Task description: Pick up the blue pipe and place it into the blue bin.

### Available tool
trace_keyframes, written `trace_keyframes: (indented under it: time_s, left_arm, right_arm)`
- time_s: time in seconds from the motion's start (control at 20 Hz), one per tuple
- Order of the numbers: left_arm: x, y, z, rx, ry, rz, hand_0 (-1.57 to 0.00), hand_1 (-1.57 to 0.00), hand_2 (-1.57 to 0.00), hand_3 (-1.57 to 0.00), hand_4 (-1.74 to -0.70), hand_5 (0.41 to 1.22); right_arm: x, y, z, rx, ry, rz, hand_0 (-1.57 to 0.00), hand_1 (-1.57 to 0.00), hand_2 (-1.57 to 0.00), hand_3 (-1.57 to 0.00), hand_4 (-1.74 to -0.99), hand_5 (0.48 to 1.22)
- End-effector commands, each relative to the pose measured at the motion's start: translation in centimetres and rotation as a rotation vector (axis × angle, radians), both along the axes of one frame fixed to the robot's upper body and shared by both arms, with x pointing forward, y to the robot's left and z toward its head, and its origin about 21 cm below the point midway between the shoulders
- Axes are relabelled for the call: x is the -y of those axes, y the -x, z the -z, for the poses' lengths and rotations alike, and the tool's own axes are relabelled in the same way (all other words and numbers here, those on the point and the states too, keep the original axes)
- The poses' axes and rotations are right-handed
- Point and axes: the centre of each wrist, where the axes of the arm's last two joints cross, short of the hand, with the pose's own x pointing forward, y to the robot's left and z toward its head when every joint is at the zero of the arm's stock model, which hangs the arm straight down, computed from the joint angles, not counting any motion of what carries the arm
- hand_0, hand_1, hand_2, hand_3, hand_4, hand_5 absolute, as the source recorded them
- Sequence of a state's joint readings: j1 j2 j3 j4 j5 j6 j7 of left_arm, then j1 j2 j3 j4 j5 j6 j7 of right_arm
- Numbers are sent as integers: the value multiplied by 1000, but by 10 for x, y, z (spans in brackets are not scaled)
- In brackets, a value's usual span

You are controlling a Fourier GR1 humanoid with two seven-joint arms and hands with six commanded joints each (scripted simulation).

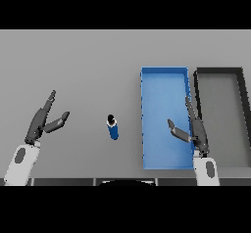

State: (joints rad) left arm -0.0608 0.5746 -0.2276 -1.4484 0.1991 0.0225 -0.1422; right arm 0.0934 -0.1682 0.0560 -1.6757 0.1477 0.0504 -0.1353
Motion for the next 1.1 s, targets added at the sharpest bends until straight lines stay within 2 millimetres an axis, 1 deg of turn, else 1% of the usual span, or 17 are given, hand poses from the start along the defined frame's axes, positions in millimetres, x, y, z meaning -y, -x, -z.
trace_keyframes:
  time_s: [0.0, 0.05, 0.1, 0.2, 0.25, 0.3, 0.35, 0.45, 0.5, 0.6, 0.65, 0.7, 0.75, 0.85, 0.9, 0.95, 1.05]
  left_arm:
    - [3, -1, -4, 13, 13, 22, 1, 1, 1, 1, -960, 594]
    - [2, 2, -4, 8, 23, 53, 1, 1, 1, 1, -960, 593]
    - [-1, 4, -5, 5, 26, 80, 1, 1, 1, 1, -966, 594]
    - [3, 11, -11, -6, 16, 167, 1, 1, 1, 1, -989, 573]
    - [1, 15, -12, -30, -4, 194, 1, 1, 1, 1, -1007, 561]
    - [8, 20, -11, -41, 2, 242, 1, 1, 1, 1, -1026, 549]
    - [14, 20, -10, -66, 2, 279, 1, 1, 1, 1, -1048, 535]
    - [34, 26, -8, -114, 4, 359, 1, 1, 1, 1, -1095, 510]
    - [40, 30, -6, -134, 1, 379, 1, 1, 1, 1, -1113, 497]
    - [58, 34, -3, -144, -14, 416, 1, 1, 1, 1, -1132, 475]
    - [67, 35, -1, -160, -17, 434, 1, 1, 1, 1, -1137, 464]
    - [73, 35, 2, -166, -26, 449, 1, 1, 1, 1, -1138, 455]
    - [77, 35, 6, -175, -24, 462, 1, 1, 1, 1, -1139, 450]
    - [93, 33, 11, -178, 0, 478, 1, 1, 1, 1, -1146, 451]
    - [97, 28, 15, -182, 1, 476, 1, 1, 1, 1, -1147, 452]
    - [103, 28, 19, -167, 10, 488, 1, 1, 1, 1, -1151, 456]
    - [120, 21, 23, -146, 30, 498, 1, 1, 1, 1, -1155, 460]
  right_arm:
    - [-3, 1, -1, -2, -3, -1, 1, 1, 1, 1, -1206, 625]
    - [2, 2, -2, -3, 4, 5, 1, 1, 1, 1, -1203, 625]
    - [2, 2, -3, -11, 4, 3, 1, 1, 1, 1, -1197, 621]
    - [0, -1, -2, -17, 21, 5, 1, 1, 1, 1, -1181, 619]
    - [0, -1, 0, -16, 10, -1, 1, 1, 1, 1, -1180, 617]
    - [-2, -1, 0, -10, 9, -10, 1, 1, 1, 1, -1179, 616]
    - [-4, 2, 0, -5, 9, -13, 1, 1, 1, 1, -1176, 615]
    - [-5, 1, -2, -11, 10, -10, 1, 1, 1, 1, -1173, 616]
    - [-2, 0, -2, -16, 28, -1, 1, 1, 1, 1, -1164, 617]
    - [0, 3, -4, -18, 18, 0, 1, 1, 1, 1, -1182, 618]
    - [-6, 4, -3, -26, 12, -1, 1, 1, 1, 1, -1189, 619]
    - [-3, 4, -5, -22, 8, 1, 1, 1, 1, 1, -1195, 617]
    - [-4, 4, -3, -32, 4, 1, 1, 1, 1, 1, -1197, 615]
    - [-4, 5, -2, -21, 3, -3, 1, 1, 1, 1, -1213, 625]
    - [-5, 3, 0, -29, -3, -1, 1, 1, 1, 1, -1218, 627]
    - [-6, 1, -6, -22, -4, -2, 1, 1, 1, 1, -1217, 626]
    - [-3, 1, -5, -42, 2, 12, 1, 1, 1, 1, -1211, 622]
